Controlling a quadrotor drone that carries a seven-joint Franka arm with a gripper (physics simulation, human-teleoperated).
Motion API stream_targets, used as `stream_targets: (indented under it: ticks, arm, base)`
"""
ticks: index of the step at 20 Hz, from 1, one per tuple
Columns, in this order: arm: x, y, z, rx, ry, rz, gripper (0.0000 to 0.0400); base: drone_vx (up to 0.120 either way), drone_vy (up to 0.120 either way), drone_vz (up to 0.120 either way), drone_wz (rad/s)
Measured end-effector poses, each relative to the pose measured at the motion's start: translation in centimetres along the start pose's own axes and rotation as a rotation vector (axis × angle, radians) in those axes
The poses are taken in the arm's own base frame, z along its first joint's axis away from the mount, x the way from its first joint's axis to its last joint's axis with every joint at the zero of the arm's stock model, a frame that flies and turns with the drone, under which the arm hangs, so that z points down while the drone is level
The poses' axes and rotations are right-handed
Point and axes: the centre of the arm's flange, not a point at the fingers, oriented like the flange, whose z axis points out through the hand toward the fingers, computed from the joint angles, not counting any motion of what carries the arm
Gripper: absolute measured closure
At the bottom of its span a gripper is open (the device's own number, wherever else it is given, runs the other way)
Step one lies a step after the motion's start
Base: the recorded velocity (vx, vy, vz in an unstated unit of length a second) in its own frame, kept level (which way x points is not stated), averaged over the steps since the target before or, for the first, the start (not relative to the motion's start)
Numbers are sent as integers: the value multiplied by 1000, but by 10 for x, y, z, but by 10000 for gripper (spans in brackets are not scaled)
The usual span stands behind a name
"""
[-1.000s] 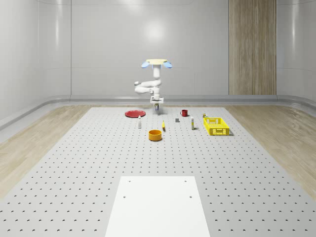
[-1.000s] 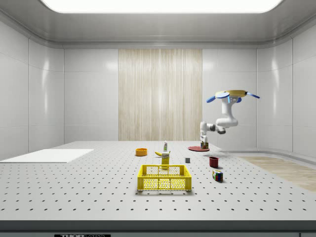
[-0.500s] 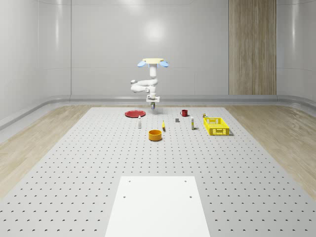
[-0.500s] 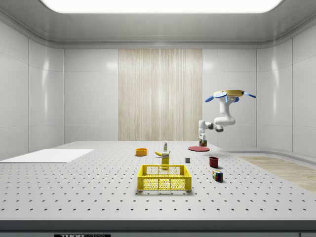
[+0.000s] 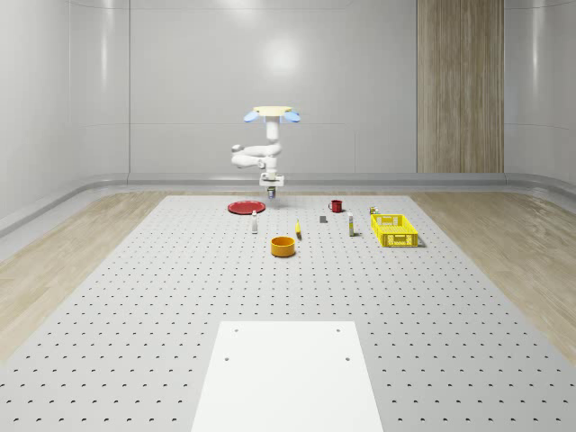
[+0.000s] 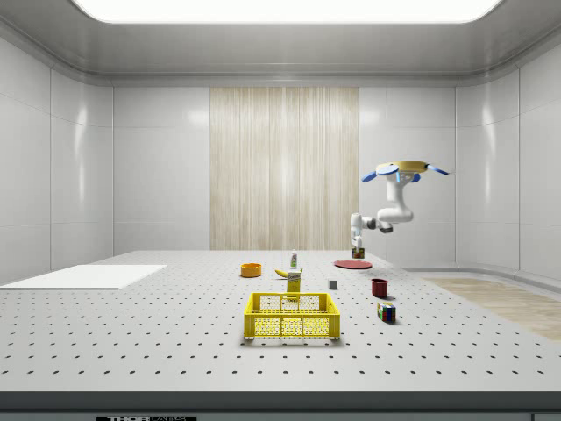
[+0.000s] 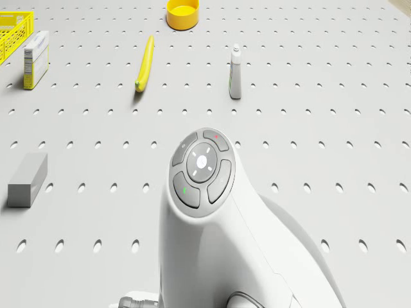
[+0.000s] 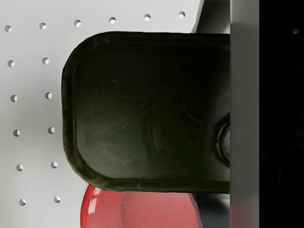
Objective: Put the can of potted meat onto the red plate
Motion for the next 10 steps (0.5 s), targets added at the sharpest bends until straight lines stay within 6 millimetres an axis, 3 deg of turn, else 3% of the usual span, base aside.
stream_targets:
  ticks: [10]
  arm:
    - [0, 0, 0, 0, 0, 1, 114]
  base:
    - [0, -120, 0, 0]
